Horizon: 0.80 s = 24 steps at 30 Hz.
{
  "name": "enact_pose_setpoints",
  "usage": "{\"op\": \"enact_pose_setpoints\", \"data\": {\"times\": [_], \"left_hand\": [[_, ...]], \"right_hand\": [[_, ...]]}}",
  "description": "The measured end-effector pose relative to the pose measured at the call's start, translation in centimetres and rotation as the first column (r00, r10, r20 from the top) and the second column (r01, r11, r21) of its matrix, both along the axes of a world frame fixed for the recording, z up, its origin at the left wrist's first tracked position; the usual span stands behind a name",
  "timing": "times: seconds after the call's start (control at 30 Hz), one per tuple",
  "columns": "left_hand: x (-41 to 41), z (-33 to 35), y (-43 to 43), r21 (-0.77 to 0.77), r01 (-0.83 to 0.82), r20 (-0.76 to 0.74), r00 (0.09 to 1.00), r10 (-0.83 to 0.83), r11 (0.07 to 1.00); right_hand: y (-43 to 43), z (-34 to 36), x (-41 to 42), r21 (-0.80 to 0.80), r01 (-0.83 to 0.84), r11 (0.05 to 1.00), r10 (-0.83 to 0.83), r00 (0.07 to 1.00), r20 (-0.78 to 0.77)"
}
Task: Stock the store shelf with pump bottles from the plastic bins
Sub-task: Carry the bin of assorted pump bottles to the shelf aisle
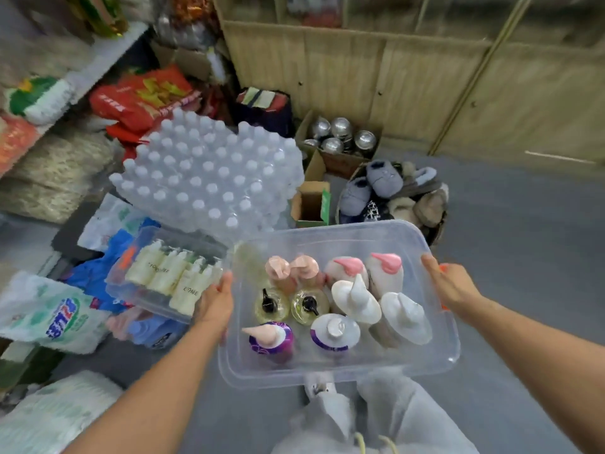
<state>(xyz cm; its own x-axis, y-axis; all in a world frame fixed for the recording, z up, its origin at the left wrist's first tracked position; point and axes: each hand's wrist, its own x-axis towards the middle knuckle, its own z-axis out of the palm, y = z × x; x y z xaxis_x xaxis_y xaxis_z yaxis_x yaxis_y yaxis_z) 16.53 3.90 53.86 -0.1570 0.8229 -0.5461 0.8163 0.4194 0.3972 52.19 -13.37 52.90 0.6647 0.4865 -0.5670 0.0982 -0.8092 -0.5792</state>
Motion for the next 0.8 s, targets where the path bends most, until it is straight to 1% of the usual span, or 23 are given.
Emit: {"op": "enact_pose_setpoints", "data": {"times": [0.1,0.2,0.3,0.4,0.5,0.67,0.8], "left_hand": [[5.5,1.3,0.5,-0.002,0.088,0.058,0.995,-0.087,0.996],[11.8,2.0,0.4,0.002,0.265,0.040,0.963,-0.265,0.964],[18.8,2.4,-0.6,0.025,0.456,0.001,0.890,-0.456,0.890],[26.2,2.7,-2.9,0.044,0.555,0.034,0.830,-0.557,0.830],[33.9,2.6,-6.0,0.037,0.678,0.014,0.734,-0.679,0.734],[46.4,1.3,-12.5,0.054,0.773,0.000,0.633,-0.774,0.632],[56.0,0.8,-18.0,0.038,0.849,0.054,0.525,-0.849,0.527]], "right_hand": [[-4.5,0.3,2.5,-0.006,0.171,0.985,-0.171,0.985,-0.003],[-9.2,0.5,5.4,-0.004,0.315,0.949,-0.315,0.949,0.010],[-14.3,0.3,8.7,0.003,0.438,0.899,-0.438,0.899,0.022],[-19.6,0.5,12.2,-0.035,0.549,0.835,-0.548,0.836,0.038],[-25.0,1.2,16.2,-0.070,0.632,0.772,-0.630,0.775,0.053],[-33.7,2.6,23.5,-0.064,0.735,0.675,-0.732,0.678,0.066],[-40.5,3.4,28.5,-0.073,0.815,0.574,-0.807,0.579,0.118]]}}
